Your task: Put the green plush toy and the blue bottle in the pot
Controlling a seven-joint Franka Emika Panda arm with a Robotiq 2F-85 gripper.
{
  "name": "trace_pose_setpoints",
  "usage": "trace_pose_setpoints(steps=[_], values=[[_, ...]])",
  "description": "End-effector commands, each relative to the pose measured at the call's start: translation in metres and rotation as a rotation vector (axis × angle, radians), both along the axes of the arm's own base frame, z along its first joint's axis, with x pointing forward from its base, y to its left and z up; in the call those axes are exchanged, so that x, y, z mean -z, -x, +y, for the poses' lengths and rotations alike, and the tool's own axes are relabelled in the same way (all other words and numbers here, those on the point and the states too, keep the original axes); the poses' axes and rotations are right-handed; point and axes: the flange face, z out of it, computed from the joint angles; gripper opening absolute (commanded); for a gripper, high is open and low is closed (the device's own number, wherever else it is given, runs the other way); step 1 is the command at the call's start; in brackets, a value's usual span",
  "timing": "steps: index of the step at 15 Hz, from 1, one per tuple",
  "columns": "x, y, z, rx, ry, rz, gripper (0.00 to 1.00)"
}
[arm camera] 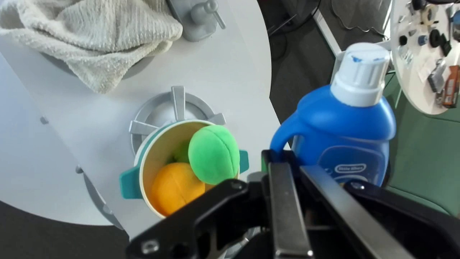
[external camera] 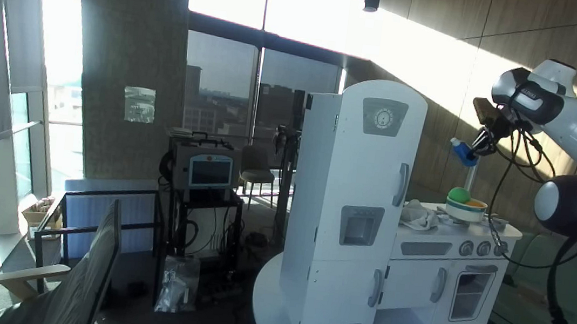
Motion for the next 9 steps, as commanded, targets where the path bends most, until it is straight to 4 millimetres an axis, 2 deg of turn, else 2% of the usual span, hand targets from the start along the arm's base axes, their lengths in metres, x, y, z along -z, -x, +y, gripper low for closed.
trace_pose_setpoints(steps=[1, 9], values=[[-0.003, -0.006, 0.006, -0.076, 0.166, 0.073, 0.07], [0.016, -0.046, 0.030, -0.259, 0.477, 0.224, 0.08]])
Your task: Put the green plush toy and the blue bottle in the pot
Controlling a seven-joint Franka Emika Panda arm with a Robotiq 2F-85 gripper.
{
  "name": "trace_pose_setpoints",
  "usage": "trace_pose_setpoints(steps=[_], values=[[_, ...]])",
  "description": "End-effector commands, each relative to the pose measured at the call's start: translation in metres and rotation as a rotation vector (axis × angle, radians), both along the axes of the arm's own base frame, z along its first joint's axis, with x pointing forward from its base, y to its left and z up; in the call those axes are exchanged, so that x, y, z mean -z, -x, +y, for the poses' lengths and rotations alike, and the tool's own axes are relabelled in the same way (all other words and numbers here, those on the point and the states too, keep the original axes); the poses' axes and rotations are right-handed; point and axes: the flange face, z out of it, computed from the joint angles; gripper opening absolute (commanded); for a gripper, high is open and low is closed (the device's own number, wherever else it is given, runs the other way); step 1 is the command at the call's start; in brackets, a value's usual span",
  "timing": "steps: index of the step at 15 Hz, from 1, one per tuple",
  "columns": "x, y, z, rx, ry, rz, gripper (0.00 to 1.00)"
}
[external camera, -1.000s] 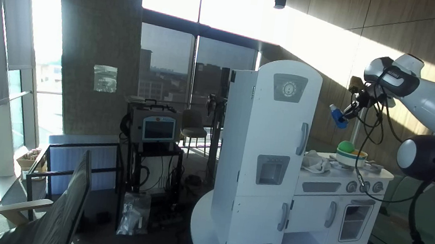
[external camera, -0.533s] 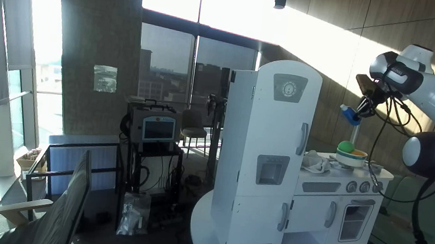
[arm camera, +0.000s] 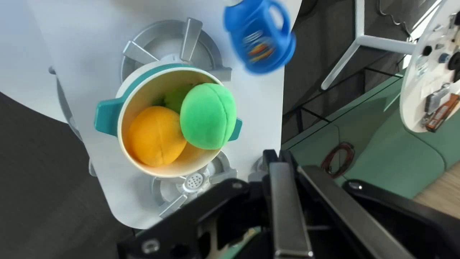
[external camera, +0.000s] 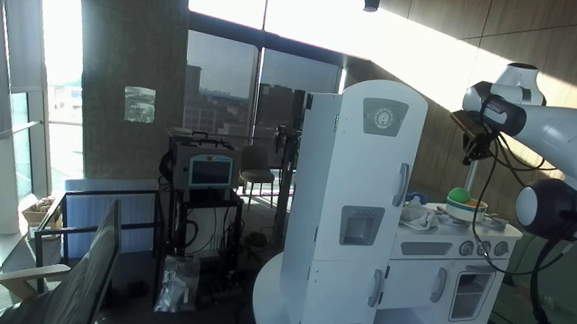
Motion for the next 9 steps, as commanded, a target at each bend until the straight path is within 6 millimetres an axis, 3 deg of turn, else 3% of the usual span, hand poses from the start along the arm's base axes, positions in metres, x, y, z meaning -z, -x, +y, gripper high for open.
trace_pose_setpoints(steps=[1, 5, 7, 9], values=[[0.001, -0.018, 0.006, -0.084, 0.174, 0.013, 0.07], [0.000, -0.028, 0.008, -0.123, 0.243, -0.022, 0.08], [0.000, -0.021, 0.011, -0.137, 0.175, 0.015, 0.33], [0.000, -0.014, 0.012, -0.198, 0.128, 0.045, 0.45]])
